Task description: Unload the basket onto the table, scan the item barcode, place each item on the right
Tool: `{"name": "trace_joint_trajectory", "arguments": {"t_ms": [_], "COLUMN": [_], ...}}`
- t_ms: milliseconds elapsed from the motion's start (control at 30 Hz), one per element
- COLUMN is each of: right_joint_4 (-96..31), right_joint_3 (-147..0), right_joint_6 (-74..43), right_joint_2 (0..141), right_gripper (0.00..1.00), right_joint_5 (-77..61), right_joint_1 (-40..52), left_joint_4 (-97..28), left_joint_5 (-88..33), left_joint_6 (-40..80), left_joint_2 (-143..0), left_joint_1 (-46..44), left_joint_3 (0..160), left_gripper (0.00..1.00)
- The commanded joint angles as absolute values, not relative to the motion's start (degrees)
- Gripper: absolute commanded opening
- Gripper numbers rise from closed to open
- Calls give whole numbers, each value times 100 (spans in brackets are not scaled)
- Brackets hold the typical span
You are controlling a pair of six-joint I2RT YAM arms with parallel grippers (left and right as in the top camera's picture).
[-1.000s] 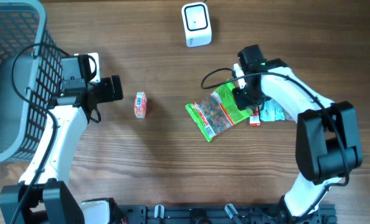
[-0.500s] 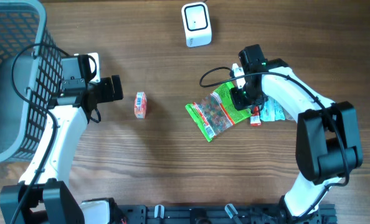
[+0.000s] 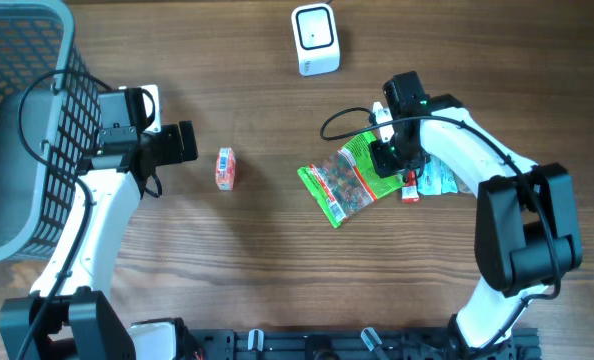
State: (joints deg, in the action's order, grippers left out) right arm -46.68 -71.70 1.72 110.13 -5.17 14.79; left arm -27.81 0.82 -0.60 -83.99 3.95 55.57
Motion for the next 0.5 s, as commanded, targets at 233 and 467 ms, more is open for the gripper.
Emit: {"name": "trace_joint_trajectory", "arguments": {"t_ms": [233,467], "right_joint_4": [-4626,-4580], "right_joint_3": [-7140,-7140], "right_joint_6": [143,152], "right_joint_2": [10892,10892], "right_gripper": [37,39], "right_joint_5": [-729,-1122], "right_joint_1": [1492,1492], "left_joint_4": [-2766,-2766], "left_joint_5": [115,115], "left_joint_6": [-86,-86], "left_joint_2": [-8315,-8315], "left_joint_1": [425,425], "left_joint_3": [5631,5631], "left_gripper": [100,100]}}
